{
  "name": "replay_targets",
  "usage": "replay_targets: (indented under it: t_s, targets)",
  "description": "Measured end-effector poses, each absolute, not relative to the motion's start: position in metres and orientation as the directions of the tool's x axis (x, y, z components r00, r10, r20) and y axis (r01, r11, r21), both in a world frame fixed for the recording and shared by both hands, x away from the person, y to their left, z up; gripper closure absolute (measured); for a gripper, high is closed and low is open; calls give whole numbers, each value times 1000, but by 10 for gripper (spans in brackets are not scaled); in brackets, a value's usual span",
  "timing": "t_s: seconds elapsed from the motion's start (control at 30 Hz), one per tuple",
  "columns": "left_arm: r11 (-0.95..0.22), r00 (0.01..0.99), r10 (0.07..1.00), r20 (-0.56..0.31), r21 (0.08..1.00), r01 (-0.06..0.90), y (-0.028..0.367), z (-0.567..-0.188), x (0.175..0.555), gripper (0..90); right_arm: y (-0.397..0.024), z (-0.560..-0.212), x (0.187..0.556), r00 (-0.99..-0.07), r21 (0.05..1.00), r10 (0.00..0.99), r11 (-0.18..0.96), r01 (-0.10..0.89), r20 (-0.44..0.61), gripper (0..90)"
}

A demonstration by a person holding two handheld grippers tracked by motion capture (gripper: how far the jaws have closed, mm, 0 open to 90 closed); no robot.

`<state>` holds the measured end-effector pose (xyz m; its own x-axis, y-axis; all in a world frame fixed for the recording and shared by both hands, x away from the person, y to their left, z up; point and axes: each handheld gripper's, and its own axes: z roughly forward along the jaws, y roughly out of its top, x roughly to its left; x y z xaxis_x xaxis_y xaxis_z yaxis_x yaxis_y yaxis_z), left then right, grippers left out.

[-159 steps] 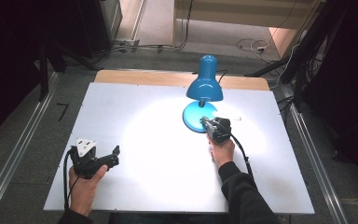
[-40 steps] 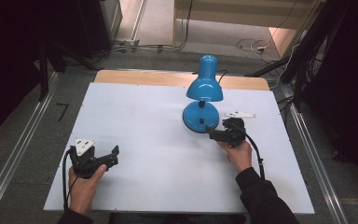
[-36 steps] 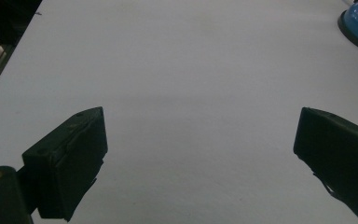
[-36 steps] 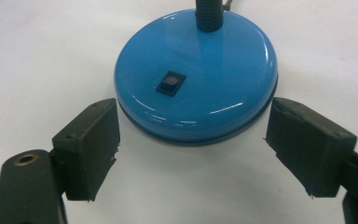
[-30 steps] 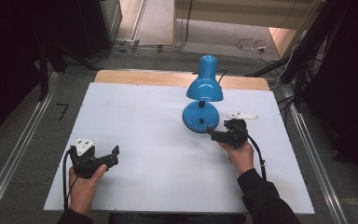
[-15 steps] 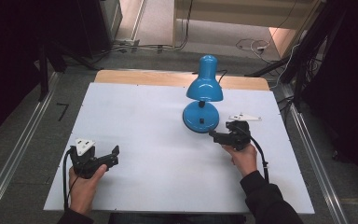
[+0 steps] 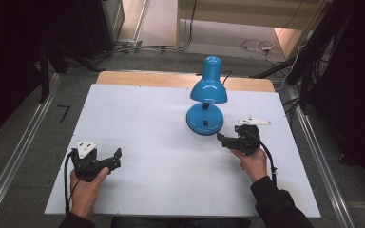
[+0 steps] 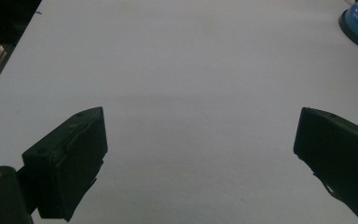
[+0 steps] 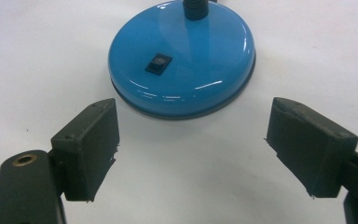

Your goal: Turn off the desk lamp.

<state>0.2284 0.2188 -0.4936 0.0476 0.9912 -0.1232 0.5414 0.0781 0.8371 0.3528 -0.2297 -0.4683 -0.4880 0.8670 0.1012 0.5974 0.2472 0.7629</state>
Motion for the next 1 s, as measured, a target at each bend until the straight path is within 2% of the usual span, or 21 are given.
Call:
replay_targets:
  t_s: [1.0]
  targets:
    - [86, 41, 991, -129, 835, 544, 220, -494, 228, 33, -255, -470, 334, -475, 764, 873, 228, 603, 114, 154]
